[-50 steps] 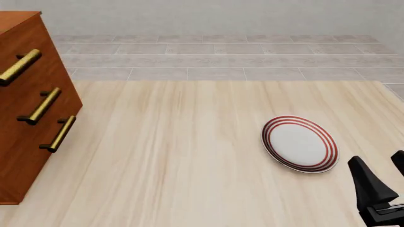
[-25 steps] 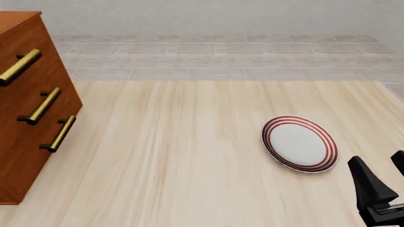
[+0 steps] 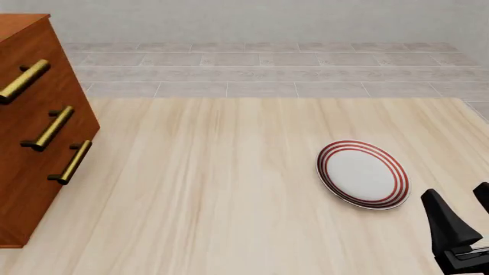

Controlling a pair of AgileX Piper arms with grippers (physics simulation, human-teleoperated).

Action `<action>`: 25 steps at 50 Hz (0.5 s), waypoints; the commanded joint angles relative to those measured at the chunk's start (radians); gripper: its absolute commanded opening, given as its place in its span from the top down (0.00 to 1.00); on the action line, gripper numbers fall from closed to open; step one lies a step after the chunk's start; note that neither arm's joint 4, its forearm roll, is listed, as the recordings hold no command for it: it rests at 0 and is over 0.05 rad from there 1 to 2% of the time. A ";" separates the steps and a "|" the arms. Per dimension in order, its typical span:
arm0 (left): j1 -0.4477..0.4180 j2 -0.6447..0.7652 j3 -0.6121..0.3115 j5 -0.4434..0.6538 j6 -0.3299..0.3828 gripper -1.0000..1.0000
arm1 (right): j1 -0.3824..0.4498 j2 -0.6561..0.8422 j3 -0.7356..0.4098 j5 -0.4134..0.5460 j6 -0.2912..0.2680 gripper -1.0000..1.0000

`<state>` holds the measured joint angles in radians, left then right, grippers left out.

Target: Put the bowl on top of the cabinet.

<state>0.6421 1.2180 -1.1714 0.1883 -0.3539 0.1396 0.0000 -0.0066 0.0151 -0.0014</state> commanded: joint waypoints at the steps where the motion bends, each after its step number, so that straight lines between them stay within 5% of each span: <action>1: 0.008 0.019 0.001 -0.016 0.015 1.00 | 0.000 0.000 0.000 -0.004 -0.001 0.00; 25: 0.004 0.032 0.020 -0.025 0.031 1.00 | 0.000 0.000 0.000 -0.004 -0.001 0.00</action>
<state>0.6476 1.2353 -1.1603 0.1635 -0.3376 0.1396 0.0000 -0.0066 0.0151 -0.0014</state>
